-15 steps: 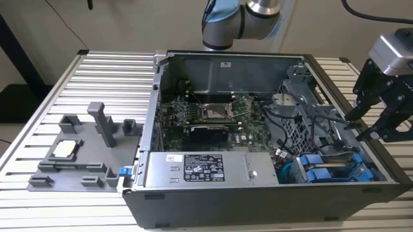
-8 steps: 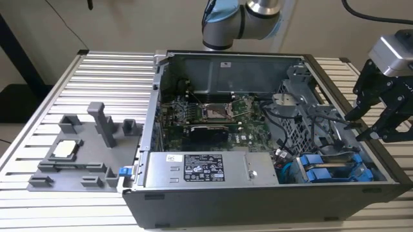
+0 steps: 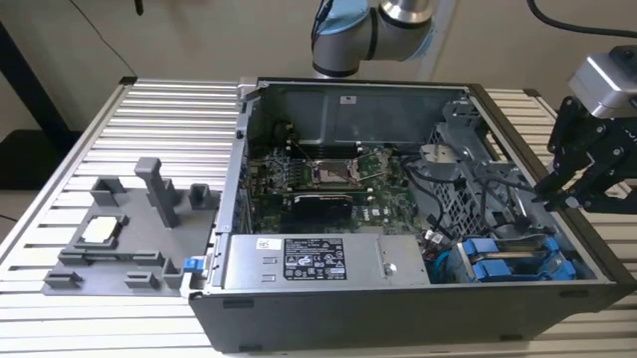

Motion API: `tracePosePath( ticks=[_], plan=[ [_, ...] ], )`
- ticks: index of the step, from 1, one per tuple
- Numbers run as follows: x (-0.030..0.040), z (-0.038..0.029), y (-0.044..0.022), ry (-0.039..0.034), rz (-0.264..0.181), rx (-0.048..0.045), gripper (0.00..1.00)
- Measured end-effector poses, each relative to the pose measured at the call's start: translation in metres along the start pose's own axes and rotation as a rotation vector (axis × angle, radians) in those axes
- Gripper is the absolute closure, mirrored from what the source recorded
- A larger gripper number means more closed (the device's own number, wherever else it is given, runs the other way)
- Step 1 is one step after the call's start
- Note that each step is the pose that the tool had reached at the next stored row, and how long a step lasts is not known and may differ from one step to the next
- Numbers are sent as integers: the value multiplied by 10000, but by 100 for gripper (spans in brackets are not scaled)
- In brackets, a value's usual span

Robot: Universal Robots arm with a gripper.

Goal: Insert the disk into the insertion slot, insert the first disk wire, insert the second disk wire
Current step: 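Insert the first disk wire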

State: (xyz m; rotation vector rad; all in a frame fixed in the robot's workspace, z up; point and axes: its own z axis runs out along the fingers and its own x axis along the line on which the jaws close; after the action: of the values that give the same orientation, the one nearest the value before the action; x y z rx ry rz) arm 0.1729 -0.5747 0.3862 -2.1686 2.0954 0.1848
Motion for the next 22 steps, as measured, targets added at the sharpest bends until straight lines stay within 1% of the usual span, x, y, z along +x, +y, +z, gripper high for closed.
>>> tracePosePath(
  ticks=[2, 14, 15, 16, 19, 20, 21, 22],
  plan=[
    [0, 0, 0, 0, 0, 0, 80],
    [0, 0, 0, -1, 0, 0, 81],
    [0, 0, 0, 24, -1, 0, 81],
    [-2, 5, 0, 144, 2, -5, 81],
    [-12, 13, 0, 569, 2, -19, 81],
    [-19, 18, 0, 675, 3, -22, 81],
    [-32, 32, 2, 730, 3, -24, 81],
    [-45, 49, 8, 760, 3, -26, 81]
  ],
)
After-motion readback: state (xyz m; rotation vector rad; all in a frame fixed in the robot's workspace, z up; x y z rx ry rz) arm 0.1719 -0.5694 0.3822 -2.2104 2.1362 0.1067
